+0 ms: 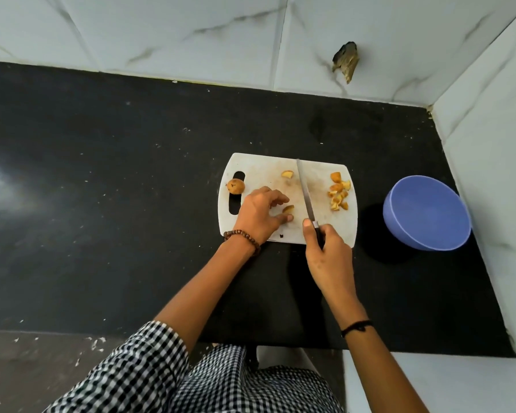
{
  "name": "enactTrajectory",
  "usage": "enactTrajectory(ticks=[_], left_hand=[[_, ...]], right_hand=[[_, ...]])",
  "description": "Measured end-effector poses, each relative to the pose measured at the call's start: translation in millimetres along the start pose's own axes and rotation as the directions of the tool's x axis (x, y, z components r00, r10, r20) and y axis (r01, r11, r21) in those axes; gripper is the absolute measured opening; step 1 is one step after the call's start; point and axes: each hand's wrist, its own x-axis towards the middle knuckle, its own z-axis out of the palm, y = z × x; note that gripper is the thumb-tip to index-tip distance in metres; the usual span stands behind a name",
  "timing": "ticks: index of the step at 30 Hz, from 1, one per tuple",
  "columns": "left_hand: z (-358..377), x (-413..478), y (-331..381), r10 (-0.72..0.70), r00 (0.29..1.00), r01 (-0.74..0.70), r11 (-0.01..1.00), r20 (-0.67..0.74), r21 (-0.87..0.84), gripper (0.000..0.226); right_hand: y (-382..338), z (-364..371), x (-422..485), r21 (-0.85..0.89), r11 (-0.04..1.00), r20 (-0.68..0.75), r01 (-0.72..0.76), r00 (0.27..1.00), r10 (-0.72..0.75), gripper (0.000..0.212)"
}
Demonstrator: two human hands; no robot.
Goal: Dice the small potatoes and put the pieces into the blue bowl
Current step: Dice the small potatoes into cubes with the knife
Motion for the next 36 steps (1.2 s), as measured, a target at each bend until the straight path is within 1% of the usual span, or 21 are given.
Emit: enactTrajectory(ticks=[4, 7, 11, 17, 22, 26, 29, 33, 36], left_hand=[[3.8, 0.2, -2.8, 0.031, 0.999, -0.029, 0.997, -0.026, 0.075, 0.017], [7.9, -3.4, -4.1, 0.021, 0.997, -0.013, 0.995, -0.08, 0.102, 0.017], [10.3, -6.7, -4.1, -0.026, 0.993, 0.045, 0.985, -0.117, 0.167, 0.017], [10.7, -7.5, -2.9, -0.004, 0.992, 0.024, 0.988, -0.127, 0.155, 0.017], [11.0, -6.5, -7.9, 0.021, 0.994, -0.005, 0.989, -0.106, 0.147, 0.018], [11.0, -7.3, -8.9, 0.01, 0.995, 0.004, 0.991, -0.104, 0.133, 0.018], [11.1, -7.4, -10.0, -0.005, 0.994, 0.018, 0.993, -0.113, 0.119, 0.017], [9.5, -11.1, -5.4, 0.038, 0.99, -0.019, 0.99, -0.134, 0.139, 0.017], [9.6, -11.4, -6.2, 0.029, 0.988, -0.01, 0.992, -0.154, 0.125, 0.014]], right_hand=[[5.8, 7.0, -8.1, -0.052, 0.998, 0.005, 0.035, 0.999, -0.035, 0.042], [7.9, 9.1, -11.5, -0.136, 0.988, 0.017, 0.074, 0.997, -0.073, 0.041], [4.2, 11.5, -15.3, -0.254, 0.96, 0.053, 0.12, 0.992, -0.11, 0.034], [-0.6, 15.4, -19.1, -0.39, 0.912, 0.081, 0.127, 0.991, -0.103, 0.037], [-6.9, 19.7, -13.9, -0.439, 0.892, 0.136, 0.111, 0.989, -0.056, 0.037], [-17.8, 19.6, -4.6, -0.484, 0.868, 0.192, 0.108, 0.981, -0.015, 0.034], [-23.4, 18.9, -2.2, -0.512, 0.853, 0.211, 0.103, 0.978, 0.008, 0.036], [-22.2, 13.8, -7.3, -0.514, 0.854, 0.234, 0.081, 0.971, 0.049, 0.039], [-16.2, 8.8, -17.7, -0.535, 0.842, 0.24, 0.071, 0.968, 0.071, 0.04]])
